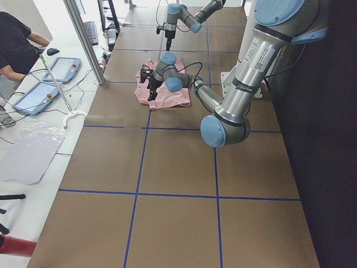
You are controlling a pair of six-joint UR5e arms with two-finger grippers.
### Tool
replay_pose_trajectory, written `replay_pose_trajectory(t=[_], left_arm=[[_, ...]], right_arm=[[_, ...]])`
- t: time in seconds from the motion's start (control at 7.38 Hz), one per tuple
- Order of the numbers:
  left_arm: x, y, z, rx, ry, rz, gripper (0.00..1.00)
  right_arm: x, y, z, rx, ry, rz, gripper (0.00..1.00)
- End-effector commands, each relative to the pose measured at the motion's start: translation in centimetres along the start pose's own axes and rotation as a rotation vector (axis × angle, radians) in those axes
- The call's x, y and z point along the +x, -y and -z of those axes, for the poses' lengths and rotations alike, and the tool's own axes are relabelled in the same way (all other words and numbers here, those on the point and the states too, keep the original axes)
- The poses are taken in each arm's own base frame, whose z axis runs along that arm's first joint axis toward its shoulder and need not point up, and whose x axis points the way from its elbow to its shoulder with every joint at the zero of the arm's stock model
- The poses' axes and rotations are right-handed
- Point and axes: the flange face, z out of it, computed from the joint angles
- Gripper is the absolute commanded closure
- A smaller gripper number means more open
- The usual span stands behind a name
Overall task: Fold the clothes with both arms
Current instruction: 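Release the hem and lower the right gripper to the folded shirt's side edge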
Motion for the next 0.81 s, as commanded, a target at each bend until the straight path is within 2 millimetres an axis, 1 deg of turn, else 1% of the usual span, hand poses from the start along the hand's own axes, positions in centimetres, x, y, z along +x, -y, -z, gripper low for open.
replay_pose_trajectory(t=[0.0, 0.14, 0.41, 0.68], left_arm=[[0.0, -0.4, 1.2, -0.024, -0.017, -0.003, 0.00], [0.2, -0.4, 1.3, -0.023, -0.020, 0.001, 0.00], [0.2, -0.4, 1.4, -0.024, -0.023, 0.004, 0.00], [0.4, -0.4, 1.4, -0.025, -0.026, 0.003, 0.00]], right_arm=[[-2.3, -5.0, -3.1, -0.007, -0.041, 0.064, 0.00], [-2.2, -5.3, -3.5, -0.017, -0.060, 0.063, 0.00], [-2.1, -5.4, -3.4, -0.030, -0.080, 0.056, 0.00], [-1.3, -5.5, -3.9, -0.049, -0.116, 0.042, 0.00]])
